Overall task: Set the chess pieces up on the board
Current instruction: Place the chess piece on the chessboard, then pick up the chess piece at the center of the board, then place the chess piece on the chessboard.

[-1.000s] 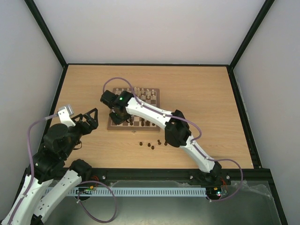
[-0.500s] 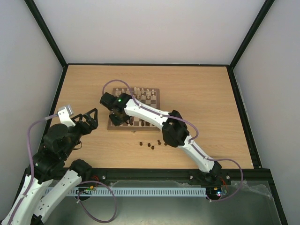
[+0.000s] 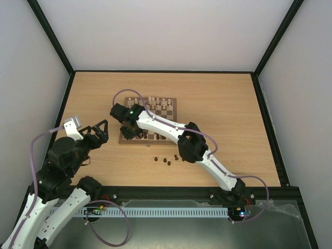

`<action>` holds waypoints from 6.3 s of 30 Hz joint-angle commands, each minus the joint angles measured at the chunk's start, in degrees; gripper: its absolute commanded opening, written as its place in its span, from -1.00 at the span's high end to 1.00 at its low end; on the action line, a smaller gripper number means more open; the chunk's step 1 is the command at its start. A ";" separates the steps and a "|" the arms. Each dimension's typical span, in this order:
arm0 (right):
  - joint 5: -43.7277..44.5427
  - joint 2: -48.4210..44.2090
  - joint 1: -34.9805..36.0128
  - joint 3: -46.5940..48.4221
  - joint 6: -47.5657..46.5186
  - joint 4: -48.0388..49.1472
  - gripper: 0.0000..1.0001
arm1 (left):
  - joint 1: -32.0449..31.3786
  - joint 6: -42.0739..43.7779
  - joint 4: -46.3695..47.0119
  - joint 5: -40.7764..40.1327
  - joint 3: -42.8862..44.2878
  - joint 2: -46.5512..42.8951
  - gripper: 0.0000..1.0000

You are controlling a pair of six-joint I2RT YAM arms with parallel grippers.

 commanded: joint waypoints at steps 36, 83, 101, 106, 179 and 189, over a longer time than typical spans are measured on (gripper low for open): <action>7.85 -41.12 -21.46 -49.07 2.95 3.96 0.05 | 0.42 0.89 5.08 5.91 -3.42 3.96 -0.98; 3.99 -31.01 -30.53 -59.94 1.51 15.91 0.54 | 0.41 1.62 7.24 5.39 -5.64 6.62 -0.98; 3.29 -28.59 -31.08 -60.33 1.65 18.83 0.67 | 0.38 1.44 7.07 5.47 -5.57 6.52 -0.98; 4.00 -31.05 -31.08 -60.41 2.13 18.21 0.77 | 0.41 1.43 7.09 5.48 -5.55 6.62 -0.98; 4.87 -2.58 -0.12 -3.90 0.33 -6.43 0.67 | 0.37 1.32 -2.05 2.66 2.18 -0.15 -0.98; 3.82 -2.29 -1.17 -5.72 0.22 -4.16 0.67 | 0.36 1.47 -1.60 2.43 1.71 0.30 -0.98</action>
